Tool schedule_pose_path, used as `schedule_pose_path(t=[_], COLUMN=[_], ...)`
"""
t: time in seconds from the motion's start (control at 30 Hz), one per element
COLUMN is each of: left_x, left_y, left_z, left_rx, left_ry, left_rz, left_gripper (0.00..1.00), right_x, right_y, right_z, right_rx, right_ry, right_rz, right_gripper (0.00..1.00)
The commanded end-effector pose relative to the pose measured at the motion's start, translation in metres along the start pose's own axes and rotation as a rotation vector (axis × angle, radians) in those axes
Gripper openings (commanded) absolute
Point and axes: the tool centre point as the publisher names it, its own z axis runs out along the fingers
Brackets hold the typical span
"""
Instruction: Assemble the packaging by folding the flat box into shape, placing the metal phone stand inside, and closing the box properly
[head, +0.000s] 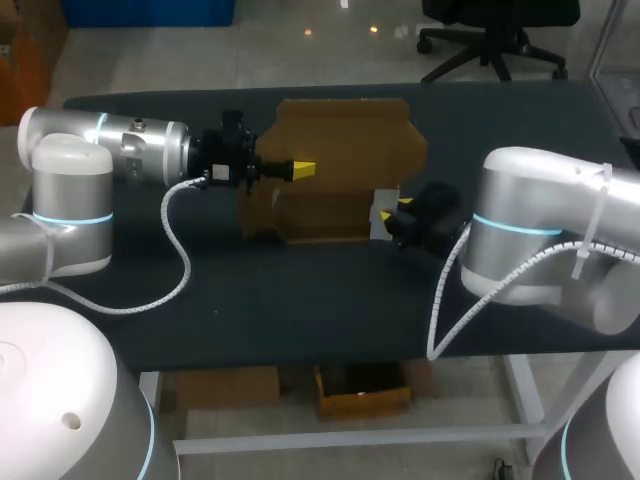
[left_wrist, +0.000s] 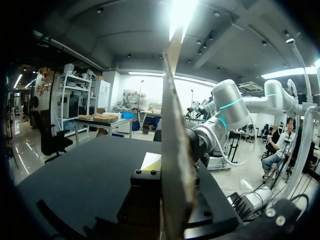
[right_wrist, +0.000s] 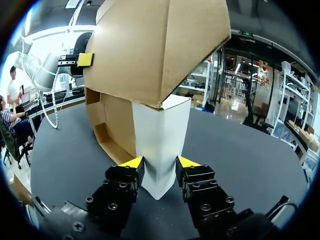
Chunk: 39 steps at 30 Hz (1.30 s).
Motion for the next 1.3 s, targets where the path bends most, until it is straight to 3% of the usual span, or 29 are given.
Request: schedule_pose_path(t=[0.03,0.23,0.43,0.77,1.3], left_x=[-0.0002,-0.0002,-0.0002,-0.0002,-0.0002], left_y=[0.0046,0.0046,0.0046,0.0046,0.0046], left_z=[0.0012,0.0012,0.0012,0.0012,0.0012], left_rx=[0.001,0.001,0.001,0.001,0.001], left_ry=[0.002,0.002,0.002,0.002,0.002], left_rz=[0.0,0.0,0.0,0.0,0.0], left_gripper=[0.0,0.0,0.0,0.0,0.0], right_x=[0.0043,0.0035,0.0039,0.0036,0.0014], right_y=[-0.0011,-0.0013,0.0011,0.0032,0.0004], right_z=[0.0032,0.0034,0.0053,0.0092,0.0125], right_rx=[-0.013,-0.017,-0.019,-0.001,-0.003], right_ry=[-0.096,-0.121,-0.147,-0.206,-0.304], right_rz=[0.008,0.027,0.047,0.082,0.182], right_gripper=[0.36,0.35,0.4,0.35,0.36])
